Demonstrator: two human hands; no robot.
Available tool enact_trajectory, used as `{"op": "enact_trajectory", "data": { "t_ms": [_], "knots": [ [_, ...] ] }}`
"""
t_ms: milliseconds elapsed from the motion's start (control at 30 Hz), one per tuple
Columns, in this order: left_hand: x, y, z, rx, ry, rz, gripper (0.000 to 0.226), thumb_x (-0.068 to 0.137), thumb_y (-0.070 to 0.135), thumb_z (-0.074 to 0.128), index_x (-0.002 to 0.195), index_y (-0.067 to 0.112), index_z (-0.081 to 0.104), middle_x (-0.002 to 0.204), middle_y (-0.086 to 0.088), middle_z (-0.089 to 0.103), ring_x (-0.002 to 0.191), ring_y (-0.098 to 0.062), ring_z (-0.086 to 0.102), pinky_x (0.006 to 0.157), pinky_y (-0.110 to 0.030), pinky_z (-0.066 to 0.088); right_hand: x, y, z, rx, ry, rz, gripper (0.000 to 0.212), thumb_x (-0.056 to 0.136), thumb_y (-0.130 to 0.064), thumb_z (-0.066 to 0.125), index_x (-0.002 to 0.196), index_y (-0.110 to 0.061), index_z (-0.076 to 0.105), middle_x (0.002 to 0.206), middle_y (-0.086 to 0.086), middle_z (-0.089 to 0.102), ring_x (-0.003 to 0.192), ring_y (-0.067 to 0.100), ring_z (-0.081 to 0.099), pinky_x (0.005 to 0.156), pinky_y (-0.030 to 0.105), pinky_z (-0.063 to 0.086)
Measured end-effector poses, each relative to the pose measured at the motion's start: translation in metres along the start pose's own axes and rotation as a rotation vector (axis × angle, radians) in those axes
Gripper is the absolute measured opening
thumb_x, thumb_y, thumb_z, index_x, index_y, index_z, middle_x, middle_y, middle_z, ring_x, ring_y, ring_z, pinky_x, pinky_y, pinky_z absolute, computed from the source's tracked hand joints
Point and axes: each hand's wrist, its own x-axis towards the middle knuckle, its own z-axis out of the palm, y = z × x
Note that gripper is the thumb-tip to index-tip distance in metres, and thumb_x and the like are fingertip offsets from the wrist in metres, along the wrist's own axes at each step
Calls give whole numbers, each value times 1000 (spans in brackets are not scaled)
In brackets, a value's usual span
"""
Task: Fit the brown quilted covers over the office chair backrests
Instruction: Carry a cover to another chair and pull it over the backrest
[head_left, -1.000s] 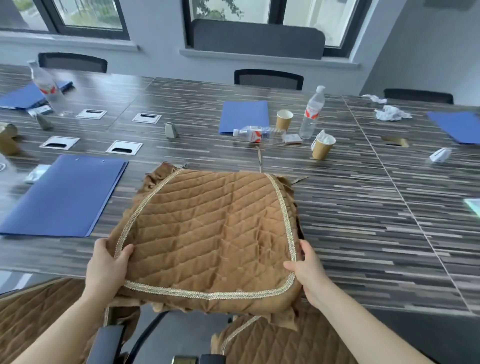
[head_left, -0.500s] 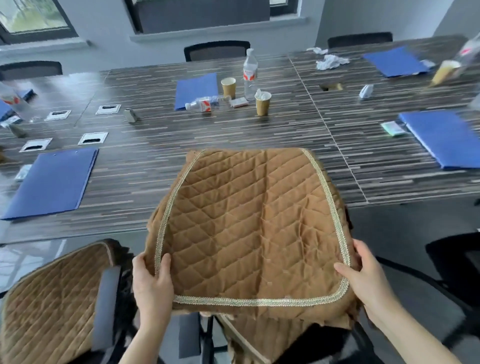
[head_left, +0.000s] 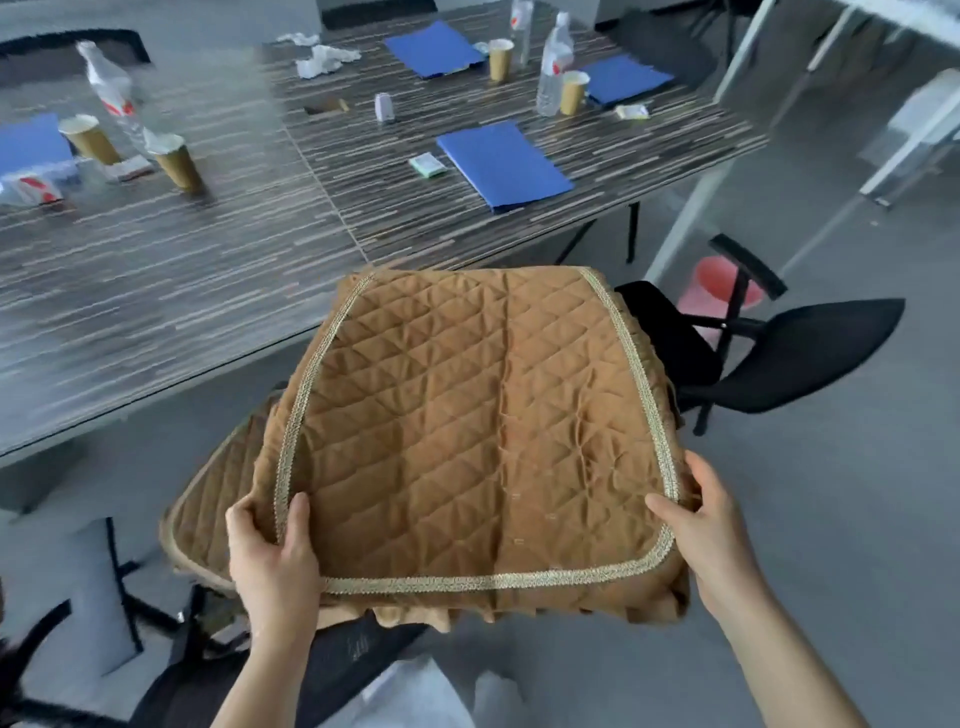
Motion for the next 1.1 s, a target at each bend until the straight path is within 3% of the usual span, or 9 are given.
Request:
{"op": "enact_trajectory", "data": {
  "t_ms": [133,300,367,467,633,833,967,1100],
  "knots": [
    [-37,29,53,-10,-110,61,31,93,29,61,115,11,49,108,-9,59,100,-28,55,86,-40,41,-4,31,-64,44,149,68,64,83,-1,68,139,-20,45,128,3,60,116,22,57,102,45,45],
    [-63,69,123,-14,-234,119,28,94,28,60,114,12,49,104,-1,54,96,-19,49,83,-32,35,13,45,-116,139,281,111,60,85,5,63,139,-14,45,117,0,58,98,14,57,89,30,42],
    [-64,84,147,-27,-268,136,23,94,27,61,110,15,50,103,-1,55,95,-18,50,83,-31,35,25,43,-128,132,306,119,61,86,3,63,141,-14,43,123,1,56,102,14,56,90,28,41],
    [-55,107,186,-28,-302,147,23,93,29,61,104,14,50,99,-1,56,92,-20,52,81,-33,37,60,34,-142,114,329,121,64,85,0,64,143,-16,41,134,2,53,117,19,55,101,35,44],
    [-31,151,261,-15,-303,124,28,92,36,60,106,14,51,101,-4,60,92,-23,55,81,-38,43,149,5,-167,94,308,110,61,85,-6,65,140,-21,44,131,4,56,116,21,59,101,44,47],
    [-3,213,349,3,-302,113,22,91,36,61,101,19,51,99,-2,60,92,-24,56,81,-38,44,241,-46,-207,81,280,118,56,86,-1,62,138,-16,47,124,3,62,106,21,63,95,42,52],
    [3,234,395,58,-324,84,25,90,36,61,107,19,52,104,0,58,96,-22,55,84,-38,44,286,-67,-227,89,296,90,55,88,4,57,139,-12,45,112,-1,59,95,16,58,85,31,48],
    [12,246,443,137,-380,3,42,88,33,65,120,9,53,113,-6,59,101,-24,55,86,-37,44,342,-72,-243,39,295,50,54,87,-3,59,137,-19,47,124,5,55,106,19,59,95,37,50]
  ]
}}
